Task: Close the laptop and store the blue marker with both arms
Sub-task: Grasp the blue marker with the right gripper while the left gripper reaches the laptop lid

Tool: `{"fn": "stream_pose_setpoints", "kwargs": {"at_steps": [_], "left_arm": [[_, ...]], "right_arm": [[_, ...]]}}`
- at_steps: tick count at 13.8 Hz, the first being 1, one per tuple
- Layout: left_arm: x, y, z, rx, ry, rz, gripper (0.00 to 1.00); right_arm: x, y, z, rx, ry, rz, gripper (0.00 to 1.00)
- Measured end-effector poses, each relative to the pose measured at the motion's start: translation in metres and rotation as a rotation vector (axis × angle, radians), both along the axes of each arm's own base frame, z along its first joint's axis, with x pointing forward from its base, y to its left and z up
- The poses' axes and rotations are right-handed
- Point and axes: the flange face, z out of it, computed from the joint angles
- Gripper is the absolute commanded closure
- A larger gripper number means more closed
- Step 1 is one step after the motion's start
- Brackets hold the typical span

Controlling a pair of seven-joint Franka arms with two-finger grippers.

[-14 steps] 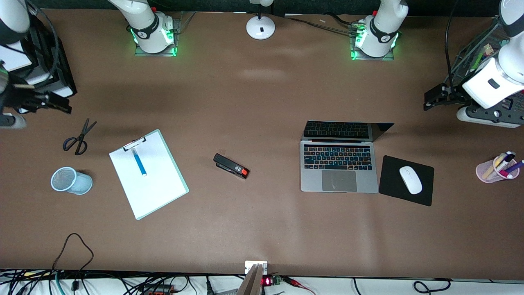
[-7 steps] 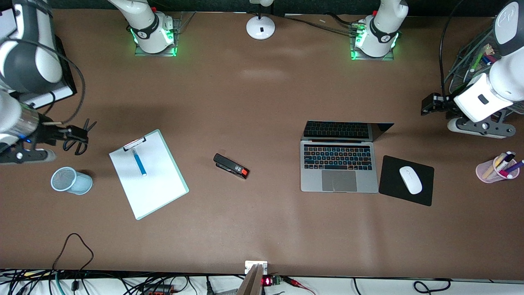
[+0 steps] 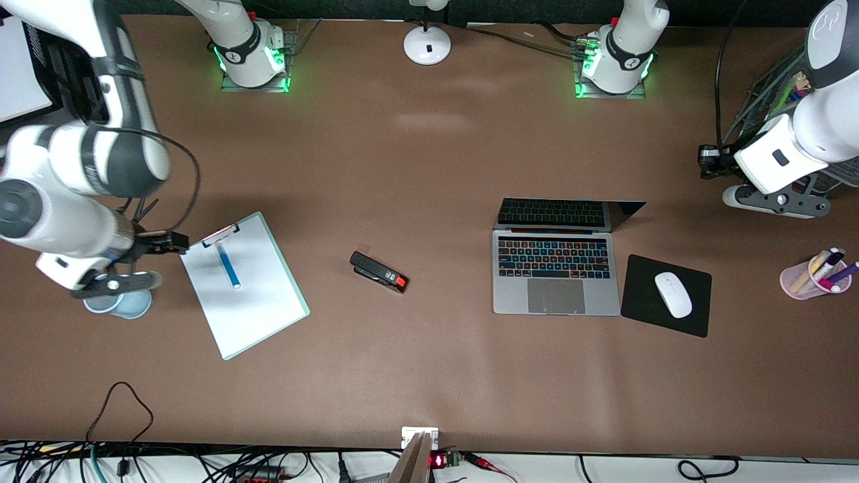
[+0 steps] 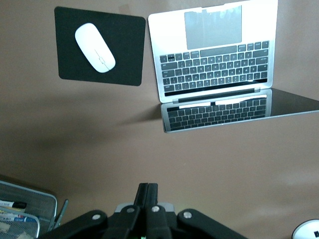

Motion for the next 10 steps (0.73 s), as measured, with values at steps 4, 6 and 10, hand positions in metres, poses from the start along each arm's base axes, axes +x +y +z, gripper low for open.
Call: {"fn": "stream_pose_setpoints", "kwargs": {"at_steps": [4, 6, 10], "left_arm": [[-0.011, -0.025, -0.008, 0.020, 0.074, 0.036, 0.97], [-0.019, -0.066, -0.017, 0.048, 0.088, 0.066, 0.97], [-0.027, -0.118, -0.059, 0.058, 0.051, 0.055, 0.97]], "right_arm": [[0.004, 0.008, -0.035, 0.004, 0.004, 0.044, 0.00], [0.005, 0.011, -0.057, 0.041, -0.009, 0.068, 0.00], [0.002, 0.017, -0.104, 0.184, 0.017, 0.055, 0.00]]}}
